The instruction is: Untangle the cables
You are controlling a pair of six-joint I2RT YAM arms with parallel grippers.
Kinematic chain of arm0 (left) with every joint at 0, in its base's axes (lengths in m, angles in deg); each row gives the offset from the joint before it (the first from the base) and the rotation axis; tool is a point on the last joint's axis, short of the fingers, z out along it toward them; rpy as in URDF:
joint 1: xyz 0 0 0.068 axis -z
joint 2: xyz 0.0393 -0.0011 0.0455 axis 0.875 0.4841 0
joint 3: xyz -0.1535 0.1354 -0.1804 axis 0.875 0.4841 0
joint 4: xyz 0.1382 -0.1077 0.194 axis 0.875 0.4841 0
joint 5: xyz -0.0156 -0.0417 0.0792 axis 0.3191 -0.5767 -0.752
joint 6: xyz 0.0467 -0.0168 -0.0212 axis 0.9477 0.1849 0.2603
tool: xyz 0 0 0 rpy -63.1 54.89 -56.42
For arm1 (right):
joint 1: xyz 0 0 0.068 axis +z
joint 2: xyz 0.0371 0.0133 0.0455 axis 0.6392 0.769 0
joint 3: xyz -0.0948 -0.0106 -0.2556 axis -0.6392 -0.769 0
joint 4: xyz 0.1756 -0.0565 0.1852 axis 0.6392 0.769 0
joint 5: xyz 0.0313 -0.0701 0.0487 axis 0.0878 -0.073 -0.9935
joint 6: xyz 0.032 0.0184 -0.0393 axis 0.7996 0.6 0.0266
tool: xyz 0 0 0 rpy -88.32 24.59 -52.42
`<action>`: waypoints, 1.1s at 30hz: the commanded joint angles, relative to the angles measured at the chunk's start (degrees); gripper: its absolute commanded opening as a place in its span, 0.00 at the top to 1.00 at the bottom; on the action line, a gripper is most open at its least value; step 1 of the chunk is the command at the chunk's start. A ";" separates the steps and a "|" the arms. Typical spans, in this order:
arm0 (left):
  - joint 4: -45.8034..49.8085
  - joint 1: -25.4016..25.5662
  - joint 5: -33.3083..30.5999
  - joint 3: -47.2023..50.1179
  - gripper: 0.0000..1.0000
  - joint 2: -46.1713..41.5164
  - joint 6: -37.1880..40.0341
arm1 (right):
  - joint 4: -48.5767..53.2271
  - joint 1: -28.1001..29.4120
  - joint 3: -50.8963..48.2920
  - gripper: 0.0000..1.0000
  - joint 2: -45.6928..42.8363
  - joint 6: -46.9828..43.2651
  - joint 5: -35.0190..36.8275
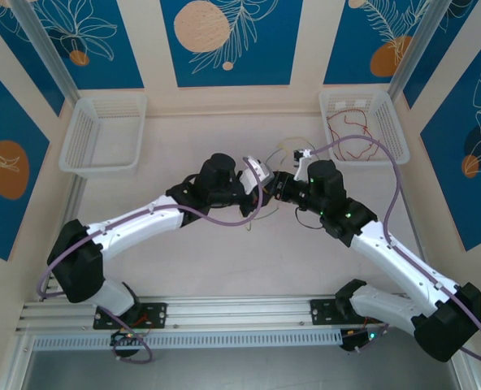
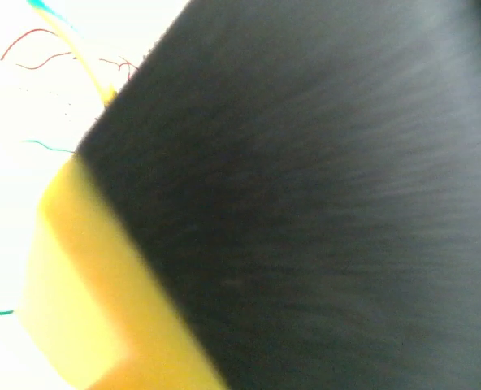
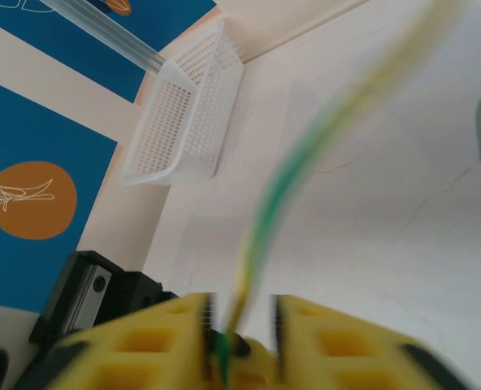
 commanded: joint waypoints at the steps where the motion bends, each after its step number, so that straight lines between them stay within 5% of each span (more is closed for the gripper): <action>1: -1.20 -0.17 0.86 0.56 1.00 -2.83 0.71 | 1.69 -1.33 0.62 0.37 -4.74 -4.89 1.43; 7: -0.44 -0.69 3.83 2.70 1.00 -7.20 0.65 | 2.22 -6.38 -1.06 0.12 -15.04 -12.87 -1.08; 12: 2.51 -4.85 11.37 5.39 1.00 -12.19 1.06 | 6.43 -8.91 -0.40 0.02 -17.06 -26.13 -6.42; 16: 4.83 -10.23 18.65 6.80 1.00 -15.44 -0.04 | 17.10 -3.88 3.96 0.16 -11.56 -42.42 -13.97; 19: 7.81 -11.72 20.82 6.99 1.00 -17.49 1.66 | 19.46 4.64 4.60 0.16 -11.59 -52.44 -2.76; 23: 8.70 -12.99 24.25 7.48 1.00 -19.44 2.71 | 13.16 12.18 1.47 0.10 -13.05 -61.83 -1.54; 28: 9.59 -13.18 28.61 7.28 1.00 -19.96 3.58 | 5.79 18.76 3.15 0.11 -4.81 -71.60 9.38; 31: 10.47 -13.16 30.28 7.01 1.00 -20.11 3.94 | 2.95 18.15 4.66 0.17 -0.61 -75.42 9.58; 33: 11.33 -13.18 30.54 6.76 1.00 -20.35 4.58 | 2.45 17.11 6.11 0.35 0.88 -76.27 7.66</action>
